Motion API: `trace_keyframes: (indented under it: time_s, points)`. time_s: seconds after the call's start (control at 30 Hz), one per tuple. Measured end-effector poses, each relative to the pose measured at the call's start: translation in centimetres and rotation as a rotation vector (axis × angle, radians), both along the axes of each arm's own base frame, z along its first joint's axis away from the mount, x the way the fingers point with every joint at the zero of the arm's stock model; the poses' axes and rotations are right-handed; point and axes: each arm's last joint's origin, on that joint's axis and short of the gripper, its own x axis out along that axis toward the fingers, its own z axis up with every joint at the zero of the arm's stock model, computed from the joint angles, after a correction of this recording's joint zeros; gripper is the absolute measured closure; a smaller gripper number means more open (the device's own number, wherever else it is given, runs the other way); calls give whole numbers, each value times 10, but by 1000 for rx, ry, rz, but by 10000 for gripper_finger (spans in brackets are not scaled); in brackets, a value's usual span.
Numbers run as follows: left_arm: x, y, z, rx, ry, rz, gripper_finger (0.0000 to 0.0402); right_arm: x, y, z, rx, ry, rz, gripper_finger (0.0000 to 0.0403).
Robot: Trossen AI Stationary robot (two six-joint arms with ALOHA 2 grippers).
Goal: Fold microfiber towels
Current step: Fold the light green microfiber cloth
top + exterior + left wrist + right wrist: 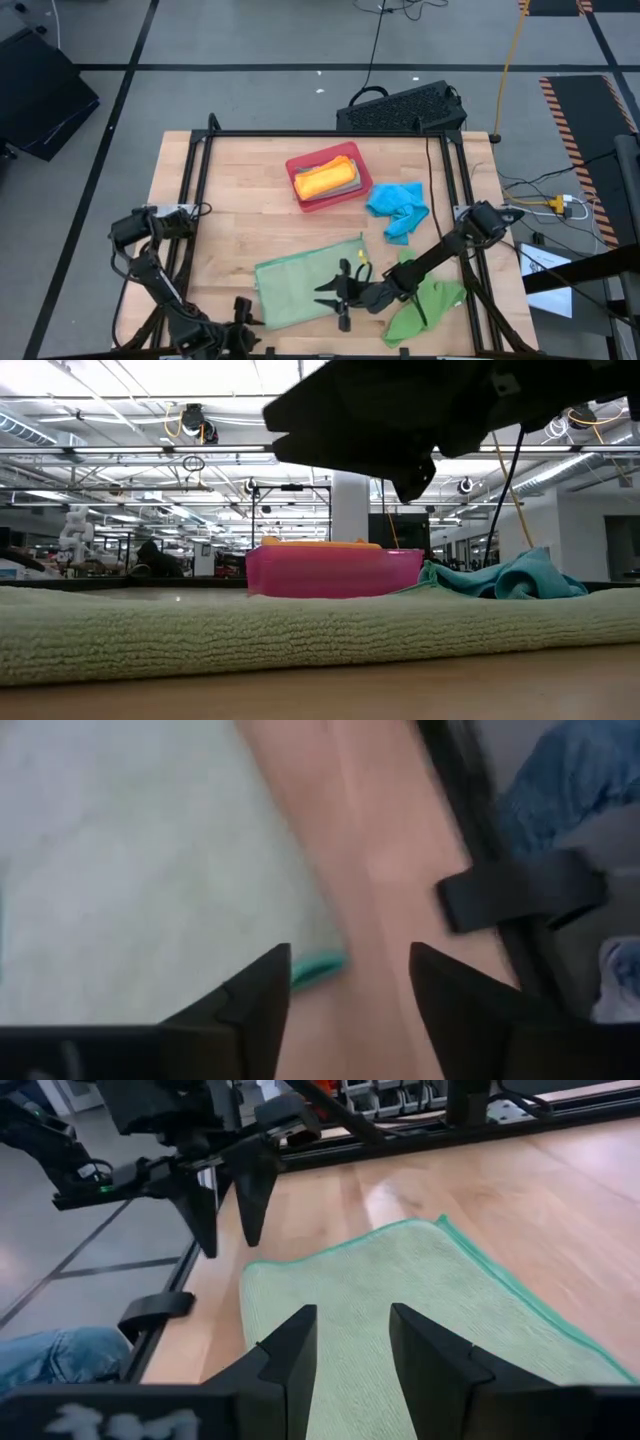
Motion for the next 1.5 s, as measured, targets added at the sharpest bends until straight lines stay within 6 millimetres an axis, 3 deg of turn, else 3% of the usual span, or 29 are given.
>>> trace_keyframes:
  time_s: [0.17, 0.37, 0.5, 0.67, 0.77, 1.0, 1.17, 1.33, 1.5]
  points:
    - [2, 1, -7, -11, -97, -5, 171, 4, 1, 5, 18, -17, -7, 281]
    - [6, 18, -23, -35, -44, 55, 185, 11, 4, 14, 20, -43, -9, 281]
    - [8, 24, -29, -38, -1, 27, 240, 12, 5, 17, 13, -52, -28, 281]
    - [12, 24, -29, -6, 25, -58, 351, 14, 2, 17, 22, -47, -41, 281]
    - [15, 28, -20, -26, 49, -94, 389, 15, 3, 19, 27, -50, -43, 281]
    - [30, 48, 23, -95, 24, -118, 389, 38, 22, 22, -62, -50, -32, 277]
    - [44, 72, 45, -160, 45, -86, 386, 62, 37, 20, -117, -5, 6, 240]
    - [57, 86, 51, -210, 67, -86, 384, 69, 44, 18, -147, 38, 16, 203]
    - [65, 95, 50, -217, 85, -78, 393, 69, 45, 18, -144, 46, 38, 196]
